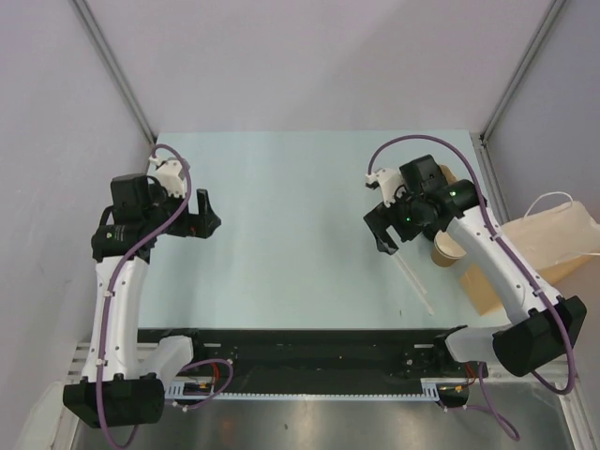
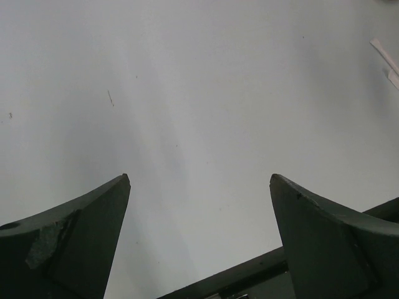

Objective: Pack the takeout coffee

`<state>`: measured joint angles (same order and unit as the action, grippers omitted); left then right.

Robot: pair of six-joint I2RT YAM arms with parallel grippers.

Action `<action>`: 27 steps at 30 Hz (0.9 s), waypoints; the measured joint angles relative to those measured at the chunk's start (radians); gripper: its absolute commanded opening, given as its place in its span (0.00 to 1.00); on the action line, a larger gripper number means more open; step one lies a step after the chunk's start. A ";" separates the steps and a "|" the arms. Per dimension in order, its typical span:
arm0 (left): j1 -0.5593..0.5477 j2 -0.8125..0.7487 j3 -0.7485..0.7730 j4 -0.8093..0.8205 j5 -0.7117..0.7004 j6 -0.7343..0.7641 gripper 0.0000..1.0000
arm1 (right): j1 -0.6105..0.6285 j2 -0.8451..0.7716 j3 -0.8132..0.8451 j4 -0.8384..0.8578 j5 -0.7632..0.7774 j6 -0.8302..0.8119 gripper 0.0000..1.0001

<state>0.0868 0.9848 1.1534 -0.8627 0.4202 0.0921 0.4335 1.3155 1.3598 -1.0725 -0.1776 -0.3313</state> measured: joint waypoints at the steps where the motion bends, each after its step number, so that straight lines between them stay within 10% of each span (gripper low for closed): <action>1: -0.001 -0.002 0.000 0.000 -0.003 0.005 1.00 | -0.017 -0.004 -0.008 -0.010 -0.005 -0.007 1.00; 13: -0.111 -0.009 -0.019 0.015 -0.047 0.032 0.99 | -0.313 -0.068 -0.057 -0.115 -0.014 -0.142 0.96; 20: -0.149 -0.007 -0.034 0.034 -0.049 0.031 1.00 | -0.400 -0.084 -0.099 -0.157 0.047 -0.220 0.61; 27: -0.177 -0.004 -0.045 0.066 -0.048 0.031 1.00 | -0.456 -0.073 -0.117 -0.165 0.076 -0.257 0.47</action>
<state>-0.0906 0.9806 1.1080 -0.7971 0.3725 0.1230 -0.0223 1.2427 1.2427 -1.2373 -0.1013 -0.5888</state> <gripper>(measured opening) 0.994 0.507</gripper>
